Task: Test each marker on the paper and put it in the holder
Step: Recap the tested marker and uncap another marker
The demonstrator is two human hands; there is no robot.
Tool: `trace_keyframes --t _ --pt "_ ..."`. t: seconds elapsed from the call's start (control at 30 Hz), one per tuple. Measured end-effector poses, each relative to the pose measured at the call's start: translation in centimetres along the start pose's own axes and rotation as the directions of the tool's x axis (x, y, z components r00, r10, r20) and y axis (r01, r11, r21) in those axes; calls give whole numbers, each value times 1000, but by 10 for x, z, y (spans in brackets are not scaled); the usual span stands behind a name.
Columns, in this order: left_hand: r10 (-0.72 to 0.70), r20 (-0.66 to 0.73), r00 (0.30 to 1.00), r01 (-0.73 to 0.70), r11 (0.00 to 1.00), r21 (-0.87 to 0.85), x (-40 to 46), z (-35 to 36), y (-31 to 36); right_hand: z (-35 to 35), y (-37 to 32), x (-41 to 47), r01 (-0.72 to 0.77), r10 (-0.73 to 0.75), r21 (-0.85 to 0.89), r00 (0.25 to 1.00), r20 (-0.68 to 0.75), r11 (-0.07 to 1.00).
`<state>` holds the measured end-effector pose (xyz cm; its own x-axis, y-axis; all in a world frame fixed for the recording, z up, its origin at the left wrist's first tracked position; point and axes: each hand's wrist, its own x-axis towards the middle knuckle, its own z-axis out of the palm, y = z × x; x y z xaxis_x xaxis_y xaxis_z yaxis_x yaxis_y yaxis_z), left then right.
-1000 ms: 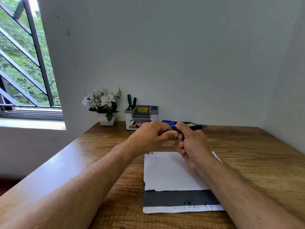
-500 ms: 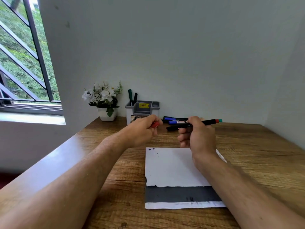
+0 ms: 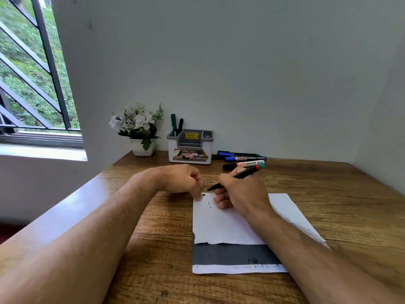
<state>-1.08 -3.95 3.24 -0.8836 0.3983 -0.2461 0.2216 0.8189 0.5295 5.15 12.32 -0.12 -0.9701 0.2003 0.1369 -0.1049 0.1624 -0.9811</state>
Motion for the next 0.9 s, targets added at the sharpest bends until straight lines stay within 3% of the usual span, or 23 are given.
trace_keyframes --t 0.3,0.9 --pt "10 14 1000 -10 1000 18 0 0 -2 -1 5 1 134 -146 -291 989 -19 947" --pt "-8 0 1000 8 1000 9 3 -2 -7 1 8 5 165 -175 -373 984 6 913"
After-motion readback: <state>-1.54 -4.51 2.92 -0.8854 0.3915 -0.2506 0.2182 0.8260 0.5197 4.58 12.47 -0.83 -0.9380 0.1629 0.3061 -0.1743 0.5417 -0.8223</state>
